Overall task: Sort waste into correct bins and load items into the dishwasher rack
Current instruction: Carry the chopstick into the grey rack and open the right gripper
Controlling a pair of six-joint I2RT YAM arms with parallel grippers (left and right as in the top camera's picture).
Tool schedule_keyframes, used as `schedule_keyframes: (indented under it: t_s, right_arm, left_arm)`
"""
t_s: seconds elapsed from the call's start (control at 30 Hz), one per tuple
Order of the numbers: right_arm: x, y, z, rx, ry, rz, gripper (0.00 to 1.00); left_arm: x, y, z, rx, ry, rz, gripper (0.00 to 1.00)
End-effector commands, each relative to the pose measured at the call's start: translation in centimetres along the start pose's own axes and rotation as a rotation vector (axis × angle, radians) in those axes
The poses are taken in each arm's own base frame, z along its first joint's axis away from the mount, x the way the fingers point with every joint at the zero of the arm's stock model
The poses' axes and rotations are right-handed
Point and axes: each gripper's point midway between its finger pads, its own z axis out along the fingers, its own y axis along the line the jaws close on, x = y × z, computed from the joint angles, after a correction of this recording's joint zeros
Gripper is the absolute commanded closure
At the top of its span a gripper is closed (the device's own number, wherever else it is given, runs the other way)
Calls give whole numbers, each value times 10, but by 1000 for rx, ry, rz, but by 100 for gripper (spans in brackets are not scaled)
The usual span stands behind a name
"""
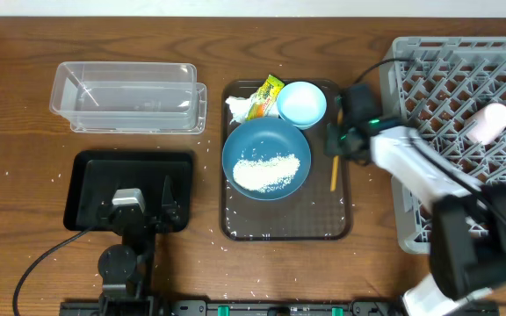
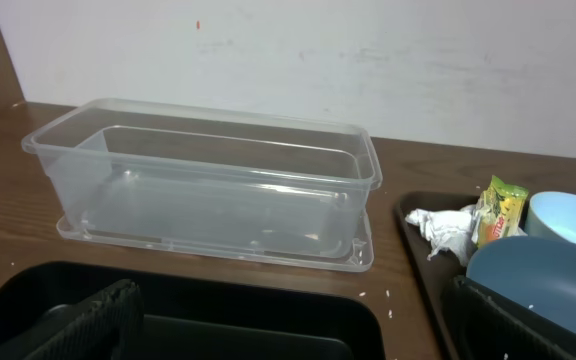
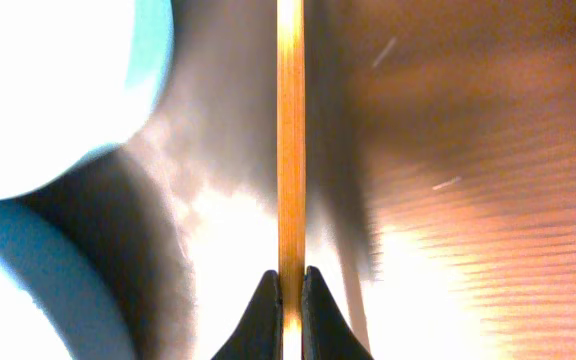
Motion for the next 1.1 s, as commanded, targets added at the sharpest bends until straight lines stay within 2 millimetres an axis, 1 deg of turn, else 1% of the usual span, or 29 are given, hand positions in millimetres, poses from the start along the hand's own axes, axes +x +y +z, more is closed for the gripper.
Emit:
schedule_keyframes:
  t_s: [0.0, 0.07, 0.13, 0.2, 0.27, 0.37, 0.43, 0.53, 0.67, 0.7, 0.77, 0.87, 1.0, 1.07]
  right_arm:
    - [-55, -11, -64, -58, -191, 10, 95]
    - [-72, -30, -90, -57, -266, 63, 95]
    - [-85, -50, -112, -49, -330, 111, 96]
    - [-97, -70, -129, -34, -388, 139, 98]
    - [-106, -89, -139, -10, -430, 141, 97]
    - [-114, -111, -143, 32, -457, 121, 97]
    - [-119, -124, -141, 59, -465, 96, 97]
    - [-125, -133, -133, 86, -466, 39, 99]
    - [-127, -136, -112, 108, -434, -37, 98]
    - [-126, -137, -105, 112, -416, -50, 97]
    - [-124, -137, -93, 104, -389, -72, 95]
    - [-120, -131, -77, 64, -349, -124, 89]
    - [-115, -134, -63, 67, -312, -126, 87]
    - [-112, -133, -59, 65, -299, -126, 82]
  left_arm:
    - [16, 7, 1, -32, 47, 15, 2]
    - [16, 6, 1, -32, 47, 15, 2]
    - [16, 7, 1, -32, 47, 15, 2]
    - [16, 7, 1, -33, 46, 15, 2]
    - [16, 7, 1, -32, 47, 15, 2]
    - [16, 6, 1, -32, 47, 15, 2]
    - [16, 7, 1, -32, 47, 15, 2]
    - [16, 7, 1, -33, 47, 15, 2]
    - [16, 7, 1, -32, 46, 15, 2]
    - [16, 7, 1, -32, 47, 15, 2]
    - [16, 7, 1, -32, 47, 15, 2]
    - [16, 7, 1, -33, 47, 15, 2]
    - [16, 7, 1, -32, 46, 15, 2]
    - [16, 7, 1, -32, 47, 15, 2]
